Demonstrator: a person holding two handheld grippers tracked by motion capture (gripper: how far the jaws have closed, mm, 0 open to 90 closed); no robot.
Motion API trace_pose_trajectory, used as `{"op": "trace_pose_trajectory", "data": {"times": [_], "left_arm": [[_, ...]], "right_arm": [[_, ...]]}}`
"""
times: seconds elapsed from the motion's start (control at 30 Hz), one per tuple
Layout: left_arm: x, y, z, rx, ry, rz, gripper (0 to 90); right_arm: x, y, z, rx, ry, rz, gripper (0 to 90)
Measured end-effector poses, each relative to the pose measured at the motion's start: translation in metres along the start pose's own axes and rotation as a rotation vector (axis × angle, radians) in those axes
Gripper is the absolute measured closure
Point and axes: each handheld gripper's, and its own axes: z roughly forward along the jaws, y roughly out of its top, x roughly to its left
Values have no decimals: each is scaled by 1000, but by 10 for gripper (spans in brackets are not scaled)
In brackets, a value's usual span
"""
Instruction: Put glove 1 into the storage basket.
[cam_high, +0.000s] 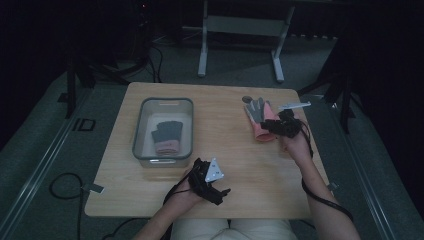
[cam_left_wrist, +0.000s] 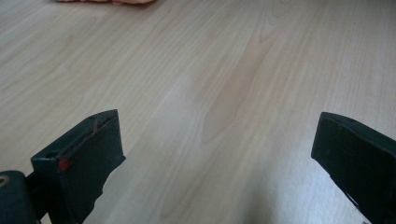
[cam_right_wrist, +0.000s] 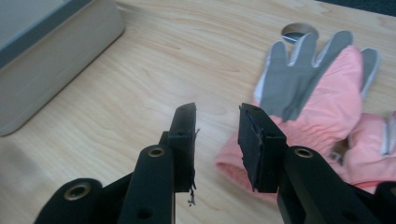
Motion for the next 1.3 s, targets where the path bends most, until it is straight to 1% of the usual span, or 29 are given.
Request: {"op": "trace_pose_trajectory", "data": {"times": [0.1, 0.17, 0.2, 0.23, 0.27, 0.3, 0.33, 0.4, 0.47, 0.53, 0.6, 0.63, 0.7, 0.73, 0.77, 0.8, 0.83, 0.87, 0.9, 0.93, 1.0, 1.07, 1.1, 1.17, 1.2, 1.23, 1.27, 1.3], "left_arm": [[-3, -8, 0, 2, 10, 1, 14], [-4, -13, -1, 1, 19, 0, 14], [-4, -13, -1, 1, 19, 0, 14], [-6, -17, -2, -18, 30, 10, 14], [-6, -19, -3, -34, 32, 3, 14], [-6, -20, -4, -32, 27, -7, 14], [-6, -20, -4, -26, 27, -10, 14], [-7, -21, -3, -21, 37, -2, 14], [-7, -21, -3, -17, 38, 1, 14], [-7, -21, -3, -19, 46, 2, 14], [-7, -21, -4, -31, 45, -3, 14], [-6, -21, -4, -33, 43, -2, 14], [-5, -22, -4, -43, 30, -8, 14], [-5, -22, -4, -50, 21, -13, 14], [-5, -22, -4, -52, 21, -12, 14], [-6, -22, -5, -55, 27, -7, 14], [-6, -22, -5, -56, 25, -4, 14], [-6, -22, -6, -60, 24, -4, 14], [-6, -22, -6, -63, 28, -5, 14], [-6, -22, -6, -65, 30, -6, 14], [-6, -22, -6, -62, 33, -5, 14], [-5, -22, -7, -69, 31, -6, 14], [-5, -23, -7, -68, 27, -5, 14], [-6, -23, -8, -67, 24, -1, 14], [-6, -23, -8, -67, 24, -1, 14], [-5, -23, -8, -57, 17, 1, 14], [-6, -23, -7, -57, 18, 3, 14], [-6, -23, -7, -58, 19, 5, 14]], "right_arm": [[-7, 4, 6, 10, -33, -10, 665], [-12, 7, 11, 18, -41, -7, 668], [-12, 7, 11, 18, -41, -7, 668], [-14, 8, 14, 20, -52, -14, 668], [-17, 12, 20, 25, -54, -5, 657], [-19, 14, 24, 28, -56, -5, 655], [-20, 16, 28, 36, -65, -16, 655], [-22, 20, 38, 43, -70, -35, 645], [-24, 23, 50, 67, -90, -60, 635], [-29, 22, 62, 78, -103, -48, 629], [-35, 21, 72, 90, -115, -37, 616], [-37, 20, 75, 88, -132, -37, 614], [-41, 20, 82, 89, -159, -45, 614], [-43, 20, 85, 89, -162, -41, 617], [-44, 19, 88, 94, -176, -50, 634], [-44, 19, 91, 101, -198, -68, 635], [-44, 18, 93, 102, -210, -76, 633], [-44, 17, 96, 104, -209, -70, 632], [-45, 16, 99, 119, -204, -72, 627], [-45, 15, 103, 137, -209, -82, 619], [-45, 13, 108, 159, -208, -77, 618], [-42, 13, 112, 181, -227, -112, 638], [-41, 12, 114, 189, -226, -111, 666], [-43, 11, 117, 199, -217, -89, 708], [-43, 11, 117, 199, -217, -89, 708], [-44, 11, 117, 202, -212, -74, 731], [-45, 12, 117, 211, -204, -43, 781], [-45, 12, 117, 210, -211, -42, 806]]}}
